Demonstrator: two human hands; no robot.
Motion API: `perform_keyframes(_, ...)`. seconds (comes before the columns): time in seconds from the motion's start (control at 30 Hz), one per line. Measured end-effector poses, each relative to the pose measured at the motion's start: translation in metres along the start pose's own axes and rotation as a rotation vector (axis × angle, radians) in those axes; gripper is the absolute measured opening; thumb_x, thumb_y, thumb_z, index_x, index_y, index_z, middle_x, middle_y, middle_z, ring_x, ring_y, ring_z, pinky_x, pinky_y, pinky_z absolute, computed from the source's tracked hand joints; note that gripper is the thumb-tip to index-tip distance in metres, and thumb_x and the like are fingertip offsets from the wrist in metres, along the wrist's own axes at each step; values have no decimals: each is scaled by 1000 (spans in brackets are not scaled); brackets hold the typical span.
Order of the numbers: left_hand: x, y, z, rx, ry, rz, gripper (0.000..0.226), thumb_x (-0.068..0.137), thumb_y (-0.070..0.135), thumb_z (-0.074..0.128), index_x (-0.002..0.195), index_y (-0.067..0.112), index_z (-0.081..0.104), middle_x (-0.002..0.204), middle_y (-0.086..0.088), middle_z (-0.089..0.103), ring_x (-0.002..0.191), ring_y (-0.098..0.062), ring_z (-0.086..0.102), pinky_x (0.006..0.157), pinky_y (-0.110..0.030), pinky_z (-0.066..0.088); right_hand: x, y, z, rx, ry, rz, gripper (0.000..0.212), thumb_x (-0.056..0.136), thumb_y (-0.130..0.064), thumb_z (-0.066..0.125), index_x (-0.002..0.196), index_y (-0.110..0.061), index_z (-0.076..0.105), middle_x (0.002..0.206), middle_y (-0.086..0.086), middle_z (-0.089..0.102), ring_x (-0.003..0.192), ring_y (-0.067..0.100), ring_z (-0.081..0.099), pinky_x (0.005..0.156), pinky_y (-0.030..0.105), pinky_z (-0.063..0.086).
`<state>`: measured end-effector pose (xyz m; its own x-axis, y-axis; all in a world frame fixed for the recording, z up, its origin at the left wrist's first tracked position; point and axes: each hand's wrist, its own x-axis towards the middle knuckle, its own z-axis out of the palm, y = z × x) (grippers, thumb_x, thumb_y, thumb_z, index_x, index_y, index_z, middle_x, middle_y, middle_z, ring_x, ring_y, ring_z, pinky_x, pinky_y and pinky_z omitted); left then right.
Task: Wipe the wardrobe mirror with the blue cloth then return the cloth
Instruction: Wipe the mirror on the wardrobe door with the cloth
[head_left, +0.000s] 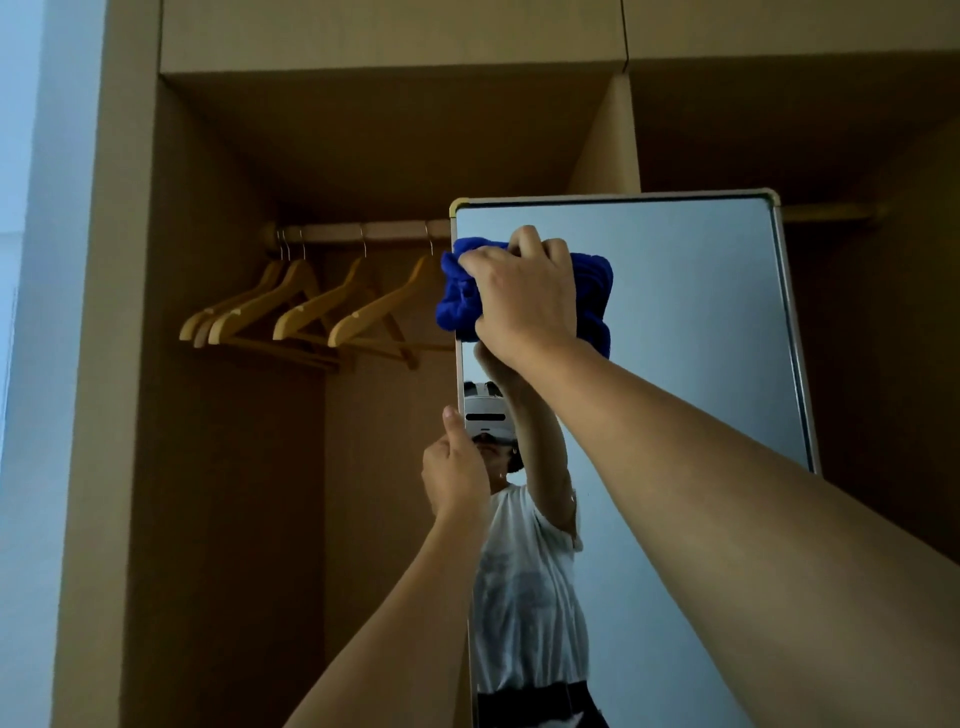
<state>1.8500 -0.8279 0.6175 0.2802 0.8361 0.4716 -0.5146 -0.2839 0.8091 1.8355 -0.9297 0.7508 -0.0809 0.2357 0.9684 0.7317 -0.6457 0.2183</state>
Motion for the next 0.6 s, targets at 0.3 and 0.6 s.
perform_keyframes(0.3, 1, -2, -2, -1, -28, -4, 55, 94, 56, 35, 54, 18, 29, 51, -2, 32, 49, -17, 28, 51, -33, 25, 30, 5, 1, -21, -38, 26, 34, 89, -14, 56, 122, -23, 53, 117, -2, 62, 123, 24, 39, 93, 39, 29)
perform_keyframes(0.6, -2, 1, -4, -20, -65, -21, 54, 95, 51, 36, 54, 17, 36, 47, 1, 33, 46, -15, 31, 51, -32, 30, -13, 3, 8, 28, 18, -15, 32, 84, -16, 59, 116, -23, 58, 112, -3, 64, 116, 22, 43, 94, 37, 29)
